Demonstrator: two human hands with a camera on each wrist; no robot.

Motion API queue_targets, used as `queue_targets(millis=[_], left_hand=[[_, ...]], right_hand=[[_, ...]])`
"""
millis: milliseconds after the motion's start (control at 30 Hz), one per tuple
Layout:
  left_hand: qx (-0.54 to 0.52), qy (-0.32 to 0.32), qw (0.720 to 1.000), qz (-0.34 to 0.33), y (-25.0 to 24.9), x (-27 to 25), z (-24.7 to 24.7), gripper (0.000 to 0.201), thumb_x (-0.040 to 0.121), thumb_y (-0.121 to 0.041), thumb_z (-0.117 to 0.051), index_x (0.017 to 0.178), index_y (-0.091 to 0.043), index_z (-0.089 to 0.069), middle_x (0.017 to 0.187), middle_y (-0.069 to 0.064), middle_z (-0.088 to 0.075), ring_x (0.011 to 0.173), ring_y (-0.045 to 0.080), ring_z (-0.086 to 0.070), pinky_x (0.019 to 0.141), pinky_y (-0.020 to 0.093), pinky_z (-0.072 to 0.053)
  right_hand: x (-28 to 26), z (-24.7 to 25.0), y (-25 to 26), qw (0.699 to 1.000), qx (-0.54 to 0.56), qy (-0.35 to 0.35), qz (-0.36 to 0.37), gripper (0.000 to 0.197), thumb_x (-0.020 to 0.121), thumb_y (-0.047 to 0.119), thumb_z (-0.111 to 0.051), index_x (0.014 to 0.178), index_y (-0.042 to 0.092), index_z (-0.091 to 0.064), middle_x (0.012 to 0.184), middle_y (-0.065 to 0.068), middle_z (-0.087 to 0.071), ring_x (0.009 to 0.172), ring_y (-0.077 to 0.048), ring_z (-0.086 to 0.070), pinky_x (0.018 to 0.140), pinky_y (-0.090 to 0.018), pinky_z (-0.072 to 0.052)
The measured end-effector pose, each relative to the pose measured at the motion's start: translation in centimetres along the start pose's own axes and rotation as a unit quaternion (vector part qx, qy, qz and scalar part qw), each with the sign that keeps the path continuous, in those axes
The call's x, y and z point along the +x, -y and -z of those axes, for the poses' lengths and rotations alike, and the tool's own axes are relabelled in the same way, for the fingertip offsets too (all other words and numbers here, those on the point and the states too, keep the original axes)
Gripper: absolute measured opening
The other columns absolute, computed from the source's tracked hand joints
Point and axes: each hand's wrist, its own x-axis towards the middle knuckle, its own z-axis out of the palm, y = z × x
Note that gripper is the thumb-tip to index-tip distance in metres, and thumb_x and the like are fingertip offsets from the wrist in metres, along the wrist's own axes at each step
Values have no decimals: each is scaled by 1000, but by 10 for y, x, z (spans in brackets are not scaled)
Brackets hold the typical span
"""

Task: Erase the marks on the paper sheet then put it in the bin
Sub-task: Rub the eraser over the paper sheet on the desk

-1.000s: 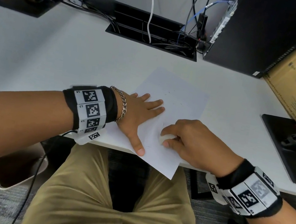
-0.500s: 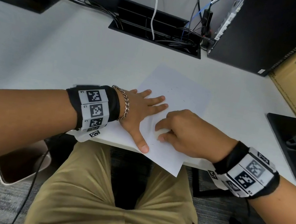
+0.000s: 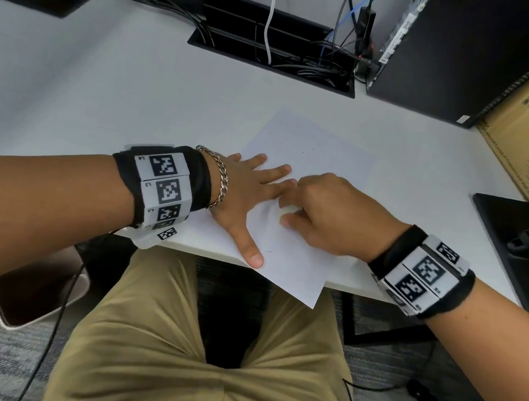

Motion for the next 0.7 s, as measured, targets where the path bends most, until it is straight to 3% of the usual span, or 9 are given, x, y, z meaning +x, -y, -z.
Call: queue_targets(millis=[100, 200, 300, 400, 500, 567, 700], left_hand=[[5, 5, 1000, 7, -1, 1, 0, 152, 56, -99, -65, 157, -41, 32, 164, -15, 39, 156, 29, 28, 127, 62, 5], [12, 9, 1000, 11, -2, 1, 1, 152, 57, -98, -65, 156, -40, 33, 163, -15, 40, 156, 28, 28, 127, 61, 5], [8, 8, 1000, 7, -1, 1, 1, 150, 56, -99, -64, 157, -42, 31, 164, -14, 39, 156, 30, 27, 127, 63, 4], [5, 9, 1000, 5, -1, 2, 1, 149, 55, -99, -65, 157, -44, 29, 165, -15, 38, 157, 30, 27, 127, 63, 3], [11, 11, 1000, 12, -3, 2, 1, 152, 56, -98, -65, 157, -40, 32, 164, -14, 39, 156, 30, 28, 127, 62, 4], [14, 10, 1000, 14, -2, 2, 2, 152, 57, -98, -65, 157, -39, 33, 164, -14, 40, 156, 29, 28, 127, 61, 5], [6, 10, 1000, 8, -1, 3, 1, 151, 55, -100, -64, 157, -43, 31, 164, -14, 39, 156, 30, 28, 127, 63, 4]], right_hand=[[-11, -4, 2, 999, -4, 42, 21, 31, 99, 36, -61, 125, 23, -70, 88, 11, -55, 89, -18, -61, 78, -28, -45], [-16, 1, 2, 995, 9, 88, 47, 29, 96, 39, -64, 122, 29, -72, 82, 15, -59, 69, -1, -48, 72, -24, -45], [-1, 7, -4, 998, 9, 57, 37, 29, 95, 35, -67, 123, 28, -72, 73, 22, -48, 70, 1, -44, 74, -24, -42], [5, 5, -8, 999, 20, 20, 23, 26, 94, 31, -68, 119, 25, -73, 70, 22, -47, 74, -8, -56, 71, -26, -46], [-9, 0, -6, 997, 24, 62, 36, 29, 92, 37, -69, 119, 28, -74, 70, 17, -56, 65, 4, -51, 66, -11, -36], [-13, 1, -5, 993, 34, 97, 51, 30, 90, 40, -69, 118, 29, -75, 73, 11, -65, 63, 8, -51, 64, -8, -35], [4, 5, -8, 998, 44, 34, 17, 27, 92, 36, -70, 117, 27, -74, 74, 12, -64, 66, 3, -52, 70, -20, -47]])
